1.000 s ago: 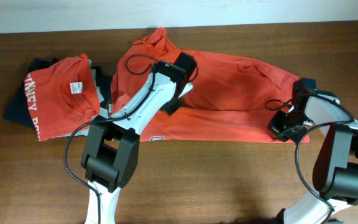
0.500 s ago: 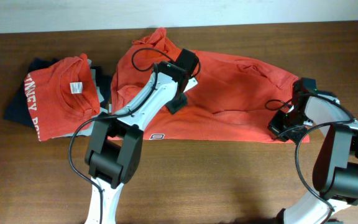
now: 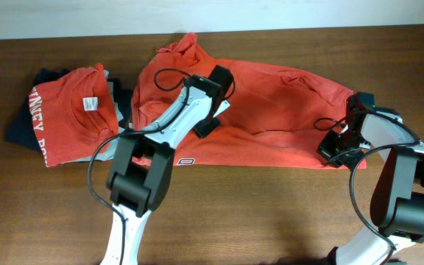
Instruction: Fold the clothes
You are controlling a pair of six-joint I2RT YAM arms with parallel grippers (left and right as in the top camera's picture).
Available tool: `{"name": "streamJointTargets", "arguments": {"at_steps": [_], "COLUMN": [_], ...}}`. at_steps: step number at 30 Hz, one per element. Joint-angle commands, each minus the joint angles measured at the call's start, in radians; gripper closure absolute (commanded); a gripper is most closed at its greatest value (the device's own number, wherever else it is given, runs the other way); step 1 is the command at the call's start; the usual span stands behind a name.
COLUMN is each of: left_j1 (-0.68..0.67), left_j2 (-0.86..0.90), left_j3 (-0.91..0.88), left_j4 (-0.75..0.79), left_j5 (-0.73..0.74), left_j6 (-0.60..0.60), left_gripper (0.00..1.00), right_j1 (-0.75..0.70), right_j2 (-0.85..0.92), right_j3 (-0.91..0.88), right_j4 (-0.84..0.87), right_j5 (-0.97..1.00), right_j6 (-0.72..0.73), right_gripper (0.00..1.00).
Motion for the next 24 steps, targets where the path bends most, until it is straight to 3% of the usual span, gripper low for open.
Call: {"name": "streamJointTargets", "arguments": {"at_steps": [1, 5, 8, 14, 20, 21, 23, 24], "left_j1": [0.006, 0.006, 0.006, 0.006, 0.025, 0.029, 0.041, 0.046], "left_j2": [0.038, 0.037, 0.035, 0.035, 0.041, 0.043, 0.047, 0.047], "left_j3": [0.004, 0.017, 0.054, 0.203, 0.22, 0.22, 0.22, 0.22], "left_j4": [0.01, 0.016, -0.016, -0.083, 0.038, 0.057, 0.083, 0.087], "left_j5": [-0.011, -0.105, -0.153, -0.163, -0.161, -0.158, -0.13, -0.114], "left_j6": [-0.011, -0.011, -0.011, -0.009, 0.067, 0.074, 0.089, 0.089], "left_gripper": [0.75, 0.85, 1.0, 0.99, 1.0, 0.99, 0.81, 0.61], "right_j1": [-0.004, -0.004, -0.004, -0.004, -0.004, -0.004, -0.004, -0.004], "right_j2": [0.039, 0.039, 0.039, 0.039, 0.039, 0.039, 0.039, 0.039], "right_j3": [-0.036, -0.036, -0.036, -0.036, -0.036, -0.036, -0.036, -0.036], "right_j4": [-0.008, -0.007, -0.007, -0.007, -0.004, -0.004, -0.004, -0.005], "right_j5": [0.121, 0.121, 0.121, 0.121, 0.121, 0.121, 0.121, 0.121], "right_j6": [0.013, 0.013, 0.013, 0.013, 0.013, 0.013, 0.013, 0.013], "right_gripper": [0.96, 0.96, 0.96, 0.96, 0.96, 0.96, 0.96, 0.96]}}
